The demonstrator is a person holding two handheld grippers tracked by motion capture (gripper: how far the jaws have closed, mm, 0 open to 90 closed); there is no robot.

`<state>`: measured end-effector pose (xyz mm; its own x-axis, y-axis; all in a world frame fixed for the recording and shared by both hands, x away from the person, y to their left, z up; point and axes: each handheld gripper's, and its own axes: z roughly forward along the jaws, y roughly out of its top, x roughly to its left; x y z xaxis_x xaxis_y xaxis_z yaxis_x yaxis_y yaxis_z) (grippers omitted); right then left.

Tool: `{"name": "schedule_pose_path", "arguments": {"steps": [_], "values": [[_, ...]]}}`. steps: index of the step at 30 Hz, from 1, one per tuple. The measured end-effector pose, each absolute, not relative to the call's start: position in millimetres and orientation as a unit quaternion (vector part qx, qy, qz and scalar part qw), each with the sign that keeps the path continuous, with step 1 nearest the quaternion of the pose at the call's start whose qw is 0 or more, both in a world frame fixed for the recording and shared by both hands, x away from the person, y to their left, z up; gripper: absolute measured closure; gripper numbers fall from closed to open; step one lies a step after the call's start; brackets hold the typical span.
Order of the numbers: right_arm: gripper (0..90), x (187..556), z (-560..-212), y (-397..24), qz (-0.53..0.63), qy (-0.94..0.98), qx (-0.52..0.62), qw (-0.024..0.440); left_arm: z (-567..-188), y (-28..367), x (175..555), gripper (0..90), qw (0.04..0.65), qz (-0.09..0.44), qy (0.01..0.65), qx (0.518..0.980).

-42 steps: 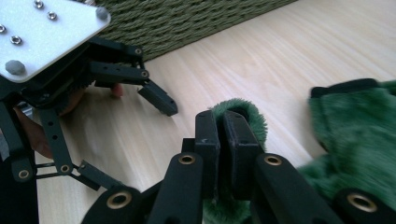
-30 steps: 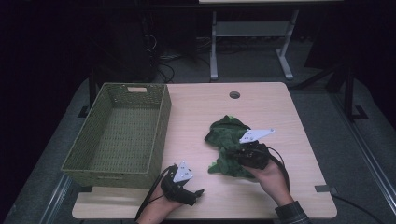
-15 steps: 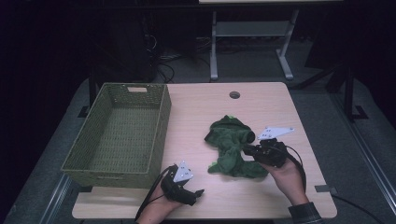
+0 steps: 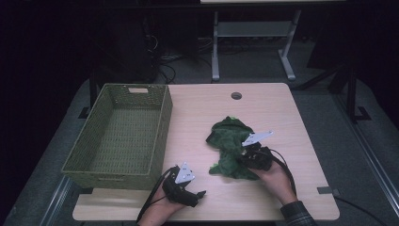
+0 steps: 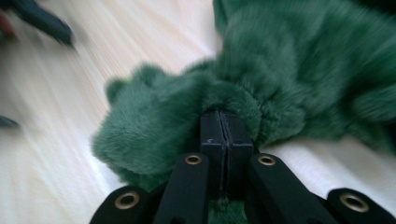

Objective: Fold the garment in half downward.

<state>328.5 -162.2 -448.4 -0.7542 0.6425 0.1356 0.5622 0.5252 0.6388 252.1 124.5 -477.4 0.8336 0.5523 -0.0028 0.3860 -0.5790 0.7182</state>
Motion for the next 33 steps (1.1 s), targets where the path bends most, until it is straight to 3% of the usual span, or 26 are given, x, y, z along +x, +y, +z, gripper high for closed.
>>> {"name": "schedule_pose_path", "arguments": {"steps": [4, 8, 17, 33], "values": [[89.0, 329.5, -453.7, -159.1, 0.333, 0.875, 0.346, 0.057, -477.4, 124.5, 252.2, 12.5, 0.374, 0.111, 0.266, 0.882], [82.8, 324.1, -442.9, -166.5, 0.351, 0.867, 0.346, 0.070, -477.3, 124.6, 252.2, 12.6, 0.373, 0.111, 0.266, 0.882], [75.3, 305.6, -429.0, -205.1, 0.375, 0.849, 0.361, 0.092, -477.2, 124.8, 252.5, 12.6, 0.373, 0.113, 0.265, 0.882], [64.2, 257.0, -446.2, -282.6, 0.384, 0.827, 0.400, 0.093, -477.3, 124.6, 252.2, 12.6, 0.373, 0.111, 0.266, 0.882]]}}
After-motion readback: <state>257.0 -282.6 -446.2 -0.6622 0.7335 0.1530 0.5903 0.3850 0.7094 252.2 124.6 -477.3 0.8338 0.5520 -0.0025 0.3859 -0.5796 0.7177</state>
